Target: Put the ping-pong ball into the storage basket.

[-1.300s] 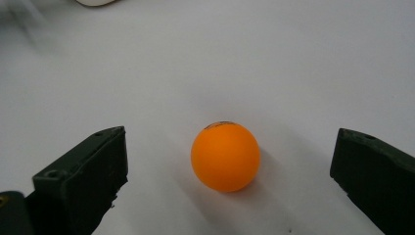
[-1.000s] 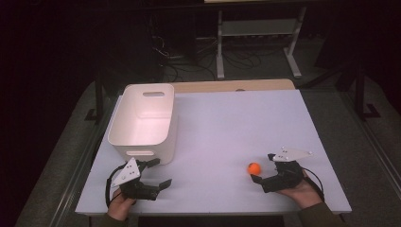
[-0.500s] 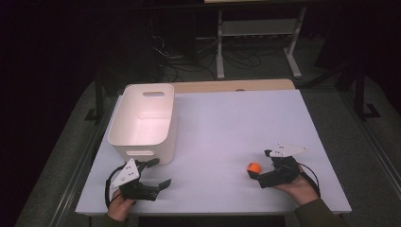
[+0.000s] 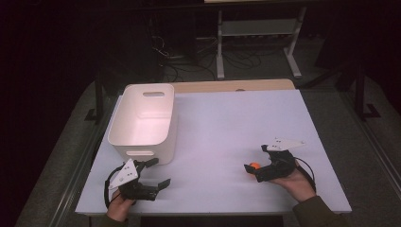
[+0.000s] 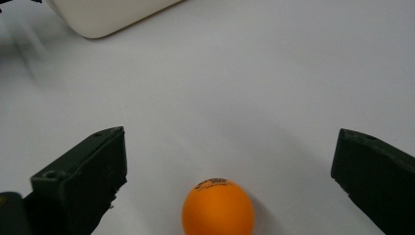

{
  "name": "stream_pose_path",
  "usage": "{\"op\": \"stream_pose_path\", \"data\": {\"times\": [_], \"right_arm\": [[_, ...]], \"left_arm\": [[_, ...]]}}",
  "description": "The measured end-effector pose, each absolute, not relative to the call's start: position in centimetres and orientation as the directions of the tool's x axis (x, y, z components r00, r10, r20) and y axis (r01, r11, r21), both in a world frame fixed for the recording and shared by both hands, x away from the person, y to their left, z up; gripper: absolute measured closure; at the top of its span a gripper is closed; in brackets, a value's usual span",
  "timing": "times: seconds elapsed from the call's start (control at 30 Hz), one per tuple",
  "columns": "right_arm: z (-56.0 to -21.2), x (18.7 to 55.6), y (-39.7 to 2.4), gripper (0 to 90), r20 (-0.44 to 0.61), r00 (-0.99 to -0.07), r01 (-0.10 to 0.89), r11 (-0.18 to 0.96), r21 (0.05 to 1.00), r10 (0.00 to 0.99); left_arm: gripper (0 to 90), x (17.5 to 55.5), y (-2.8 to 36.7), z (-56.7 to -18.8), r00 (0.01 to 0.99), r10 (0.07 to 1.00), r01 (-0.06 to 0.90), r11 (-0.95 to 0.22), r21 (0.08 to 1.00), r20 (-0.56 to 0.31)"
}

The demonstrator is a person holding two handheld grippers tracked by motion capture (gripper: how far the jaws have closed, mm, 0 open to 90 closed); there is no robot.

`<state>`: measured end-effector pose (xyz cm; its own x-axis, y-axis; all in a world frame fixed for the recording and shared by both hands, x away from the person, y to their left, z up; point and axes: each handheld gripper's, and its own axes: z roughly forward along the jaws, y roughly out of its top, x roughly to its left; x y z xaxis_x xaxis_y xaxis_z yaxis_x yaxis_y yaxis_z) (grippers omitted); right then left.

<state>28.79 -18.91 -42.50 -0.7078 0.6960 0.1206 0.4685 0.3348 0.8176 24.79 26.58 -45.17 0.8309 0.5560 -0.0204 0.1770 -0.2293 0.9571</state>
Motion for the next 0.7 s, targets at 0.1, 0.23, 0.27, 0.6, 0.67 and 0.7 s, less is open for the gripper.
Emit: {"op": "stream_pose_path", "data": {"times": [0.1,0.23,0.27,0.6,0.67,0.7], "right_arm": [[-42.54,28.81,-18.84,0.0,0.122,-0.709,0.475,0.342,0.811,0.694],[-42.4,28.73,-18.96,0.0,0.123,-0.697,0.484,0.337,0.808,0.706],[-42.28,28.67,-19.09,0.0,0.127,-0.696,0.481,0.328,0.813,0.706],[-42.38,28.99,-18.77,0.0,0.113,-0.695,0.473,0.332,0.816,0.71],[-42.44,29.1,-18.63,0.0,0.116,-0.696,0.474,0.333,0.815,0.708],[-42.5,29.21,-18.5,0.0,0.118,-0.698,0.477,0.336,0.812,0.706]], "left_arm": [[14.0,24.81,26.5,-45.15,0.833,0.552,0.173,-0.243,0.954,-0.011],[14.1,24.84,26.46,-45.14,0.833,0.554,0.176,-0.247,0.953,-0.01],[14.0,24.87,26.47,-45.15,0.833,0.554,0.18,-0.244,0.953,-0.015],[14.0,24.84,26.58,-45.16,0.831,0.557,0.178,-0.233,0.956,-0.019],[14.0,24.82,26.58,-45.16,0.83,0.557,0.177,-0.232,0.957,-0.018],[14.0,24.8,26.58,-45.16,0.83,0.558,0.176,-0.232,0.957,-0.018]]}}
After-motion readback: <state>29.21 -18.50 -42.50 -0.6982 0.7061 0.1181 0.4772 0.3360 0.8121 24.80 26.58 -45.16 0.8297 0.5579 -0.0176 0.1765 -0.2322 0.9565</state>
